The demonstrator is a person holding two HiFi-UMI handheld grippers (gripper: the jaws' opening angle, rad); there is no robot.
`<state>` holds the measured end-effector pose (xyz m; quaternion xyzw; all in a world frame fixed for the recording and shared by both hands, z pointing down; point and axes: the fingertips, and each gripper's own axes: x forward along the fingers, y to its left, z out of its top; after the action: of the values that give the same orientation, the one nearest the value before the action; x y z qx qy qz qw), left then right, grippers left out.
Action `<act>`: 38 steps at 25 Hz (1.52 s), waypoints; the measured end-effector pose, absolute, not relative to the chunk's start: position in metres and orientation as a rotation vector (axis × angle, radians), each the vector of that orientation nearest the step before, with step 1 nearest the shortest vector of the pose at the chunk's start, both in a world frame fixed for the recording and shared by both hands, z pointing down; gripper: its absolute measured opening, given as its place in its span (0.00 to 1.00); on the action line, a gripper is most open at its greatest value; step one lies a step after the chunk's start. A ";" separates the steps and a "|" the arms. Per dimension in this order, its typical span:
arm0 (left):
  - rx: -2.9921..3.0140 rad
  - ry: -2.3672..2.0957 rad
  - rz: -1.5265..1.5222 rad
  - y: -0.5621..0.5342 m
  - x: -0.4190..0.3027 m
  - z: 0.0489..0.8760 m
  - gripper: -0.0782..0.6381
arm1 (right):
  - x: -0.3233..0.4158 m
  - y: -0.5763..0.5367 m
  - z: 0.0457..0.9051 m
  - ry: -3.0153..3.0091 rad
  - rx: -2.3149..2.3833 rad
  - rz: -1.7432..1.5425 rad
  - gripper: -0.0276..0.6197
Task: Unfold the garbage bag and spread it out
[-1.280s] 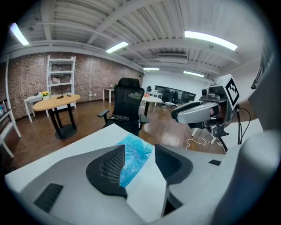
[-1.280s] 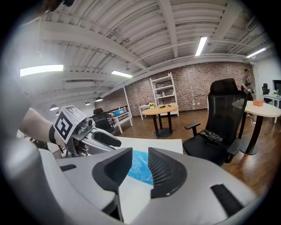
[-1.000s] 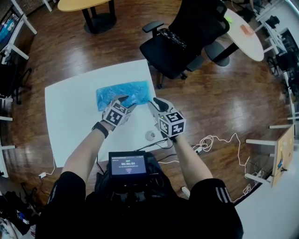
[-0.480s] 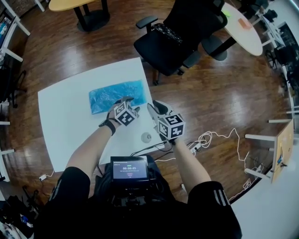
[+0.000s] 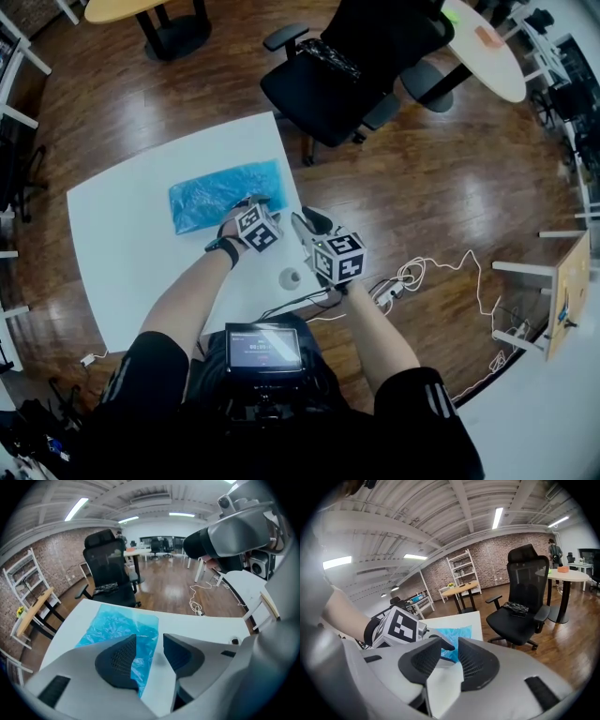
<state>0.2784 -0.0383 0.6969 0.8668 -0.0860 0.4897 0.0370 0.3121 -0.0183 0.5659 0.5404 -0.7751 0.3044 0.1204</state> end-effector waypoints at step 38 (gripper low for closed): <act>2.628 -0.390 1.108 -0.057 0.290 0.656 0.12 | 0.304 -0.013 0.598 -2.257 1.523 0.965 0.25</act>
<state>0.2904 -0.0565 0.6563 0.9050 -0.1344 0.3817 0.1312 0.3038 -0.0133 0.5983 0.5229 -0.7751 0.3315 0.1262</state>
